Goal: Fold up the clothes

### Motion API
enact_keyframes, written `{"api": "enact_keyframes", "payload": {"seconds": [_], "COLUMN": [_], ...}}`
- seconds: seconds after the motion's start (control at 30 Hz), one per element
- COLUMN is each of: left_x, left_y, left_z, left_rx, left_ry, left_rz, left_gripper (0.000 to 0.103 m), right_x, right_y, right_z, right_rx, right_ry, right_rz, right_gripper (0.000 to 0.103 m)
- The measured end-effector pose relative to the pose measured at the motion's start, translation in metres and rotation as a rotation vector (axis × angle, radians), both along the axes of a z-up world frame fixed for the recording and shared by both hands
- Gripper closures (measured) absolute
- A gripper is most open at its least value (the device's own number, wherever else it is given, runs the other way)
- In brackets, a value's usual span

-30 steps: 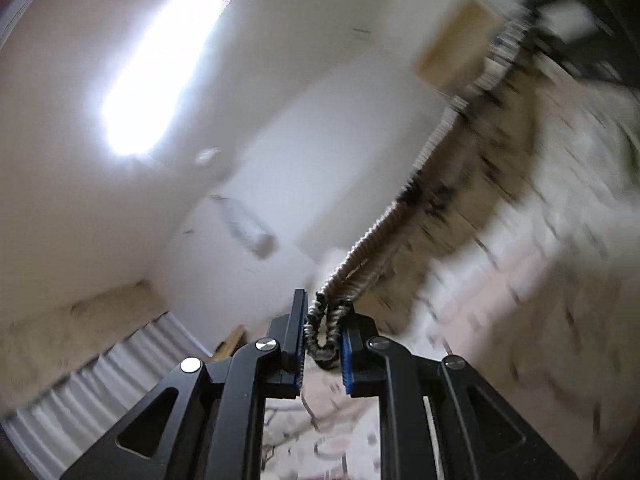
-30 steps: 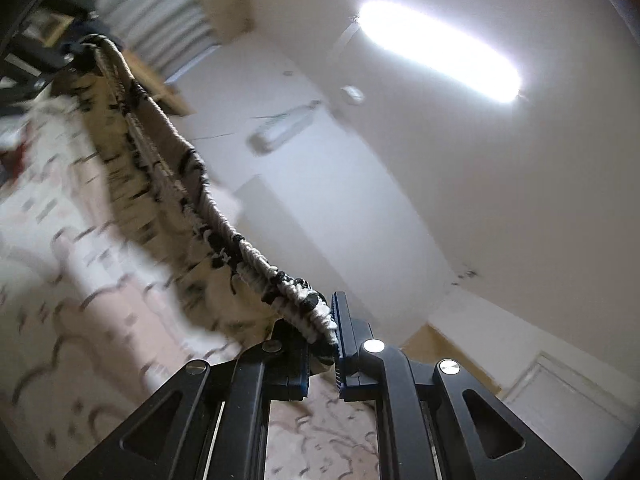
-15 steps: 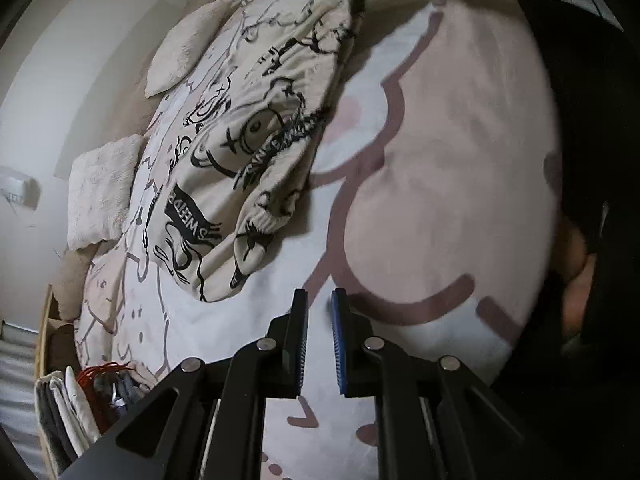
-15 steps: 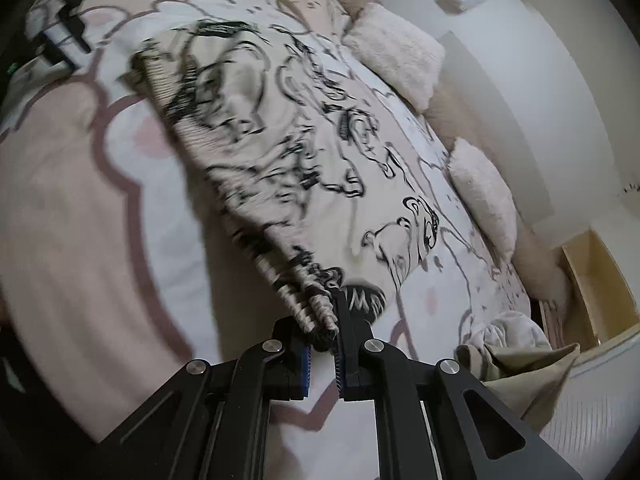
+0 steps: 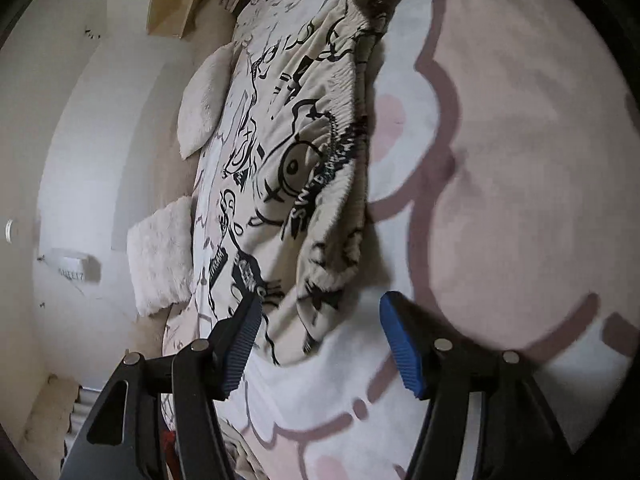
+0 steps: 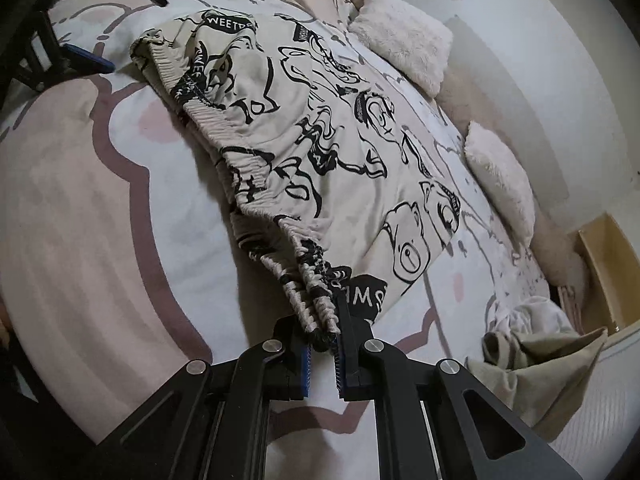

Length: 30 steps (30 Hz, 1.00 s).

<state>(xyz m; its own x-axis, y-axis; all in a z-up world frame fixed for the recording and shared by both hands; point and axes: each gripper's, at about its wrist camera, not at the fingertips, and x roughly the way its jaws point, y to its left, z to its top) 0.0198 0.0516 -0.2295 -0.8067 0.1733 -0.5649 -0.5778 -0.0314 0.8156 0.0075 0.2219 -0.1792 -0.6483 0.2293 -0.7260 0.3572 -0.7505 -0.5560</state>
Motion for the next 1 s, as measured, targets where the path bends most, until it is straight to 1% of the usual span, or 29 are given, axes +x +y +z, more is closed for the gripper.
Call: {"api": "enact_keyframes", "payload": {"seconds": [0.07, 0.17, 0.2, 0.23, 0.27, 0.3, 0.47, 0.7, 0.8, 0.9, 1.0], "left_x": [-0.007, -0.011, -0.011, -0.011, -0.011, -0.011, -0.012, 0.028, 0.045, 0.063, 0.083], "left_y": [0.003, 0.005, 0.006, 0.006, 0.007, 0.007, 0.009, -0.009, -0.014, -0.016, -0.019], "left_z": [-0.002, -0.002, -0.001, 0.0, 0.001, 0.002, 0.008, 0.049, 0.058, 0.063, 0.062], "left_rx": [-0.013, -0.018, -0.016, -0.014, -0.013, -0.011, -0.002, 0.018, 0.029, 0.037, 0.037], "left_ry": [0.012, 0.013, 0.008, 0.004, -0.001, -0.005, -0.027, -0.034, -0.05, -0.093, -0.161], "left_rz": [-0.019, -0.035, -0.037, -0.038, -0.04, -0.041, -0.048, -0.084, -0.086, -0.085, -0.102], "left_gripper": [0.041, 0.049, 0.058, 0.071, 0.08, 0.094, 0.094, 0.094, 0.094, 0.094, 0.094], "right_x": [-0.001, -0.002, -0.003, -0.004, -0.004, -0.004, -0.006, 0.019, 0.035, 0.051, 0.065], "right_y": [0.002, 0.005, 0.005, 0.005, 0.005, 0.006, 0.003, -0.003, -0.012, -0.02, -0.022], "right_z": [-0.001, -0.002, -0.003, -0.003, -0.004, -0.005, 0.001, 0.037, 0.046, 0.049, 0.048], "right_rx": [-0.016, -0.041, -0.048, -0.053, -0.056, -0.06, -0.054, 0.012, 0.032, 0.045, 0.038], "right_ry": [-0.006, -0.008, -0.008, -0.007, -0.004, -0.002, 0.024, 0.054, 0.052, 0.027, -0.02], "right_rz": [-0.01, -0.022, -0.026, -0.027, -0.027, -0.027, 0.008, 0.144, 0.195, 0.224, 0.236], "right_gripper": [0.094, 0.094, 0.094, 0.094, 0.094, 0.094, 0.094, 0.094, 0.094, 0.094, 0.094]}}
